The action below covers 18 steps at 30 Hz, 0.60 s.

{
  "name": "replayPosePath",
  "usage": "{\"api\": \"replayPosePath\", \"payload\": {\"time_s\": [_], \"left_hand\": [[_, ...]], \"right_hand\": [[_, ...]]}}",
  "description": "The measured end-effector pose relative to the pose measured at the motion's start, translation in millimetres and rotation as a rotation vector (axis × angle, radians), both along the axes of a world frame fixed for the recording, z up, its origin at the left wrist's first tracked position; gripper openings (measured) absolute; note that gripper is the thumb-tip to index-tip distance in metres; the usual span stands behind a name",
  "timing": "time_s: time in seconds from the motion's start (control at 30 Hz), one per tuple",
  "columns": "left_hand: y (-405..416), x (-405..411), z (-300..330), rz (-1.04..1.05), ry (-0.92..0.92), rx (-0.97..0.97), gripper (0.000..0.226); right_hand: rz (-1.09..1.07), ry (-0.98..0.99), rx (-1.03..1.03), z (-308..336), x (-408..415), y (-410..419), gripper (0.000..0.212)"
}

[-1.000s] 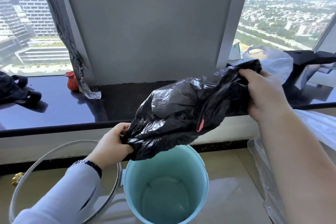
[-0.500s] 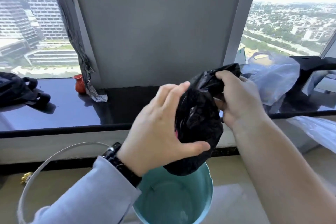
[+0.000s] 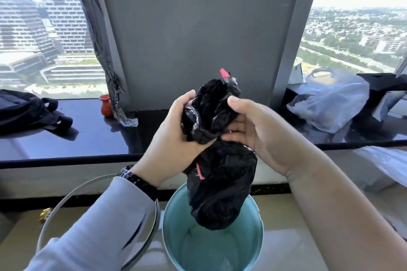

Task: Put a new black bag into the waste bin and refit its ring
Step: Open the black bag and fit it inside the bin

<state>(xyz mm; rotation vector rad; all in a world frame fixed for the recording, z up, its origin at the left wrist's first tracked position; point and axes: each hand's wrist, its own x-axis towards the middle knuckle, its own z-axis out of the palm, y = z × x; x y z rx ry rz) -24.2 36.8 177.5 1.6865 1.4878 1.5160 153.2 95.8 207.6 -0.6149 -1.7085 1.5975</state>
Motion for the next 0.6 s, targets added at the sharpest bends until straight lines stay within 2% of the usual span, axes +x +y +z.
{"api": "replayPosePath", "payload": {"time_s": [0.1, 0.23, 0.33, 0.4, 0.47, 0.53, 0.6], "left_hand": [[-1, -5, 10, 0.005, -0.054, 0.010, 0.051], [-1, -14, 18, 0.032, -0.162, 0.011, 0.023], [0, -21, 20, -0.005, -0.367, 0.019, 0.015], [0, -25, 21, -0.008, -0.526, 0.037, 0.016], [-1, -29, 25, -0.003, -0.690, 0.063, 0.015], [-2, -34, 29, 0.027, -0.839, 0.086, 0.015], [-1, -45, 31, 0.040, -0.954, 0.085, 0.021]], "right_hand": [[0.041, -0.123, 0.159, -2, -3, -7, 0.042], [-0.190, -0.418, 0.425, -15, -1, -8, 0.104], [-0.168, -0.599, 0.420, -35, 0, -8, 0.137], [-0.122, -0.576, 0.327, -56, -1, -11, 0.146], [-0.116, -0.457, 0.145, -81, -2, -17, 0.147], [-0.119, -0.330, -0.051, -105, 0, -21, 0.138], [-0.124, -0.260, -0.152, -122, 10, -20, 0.128]]}}
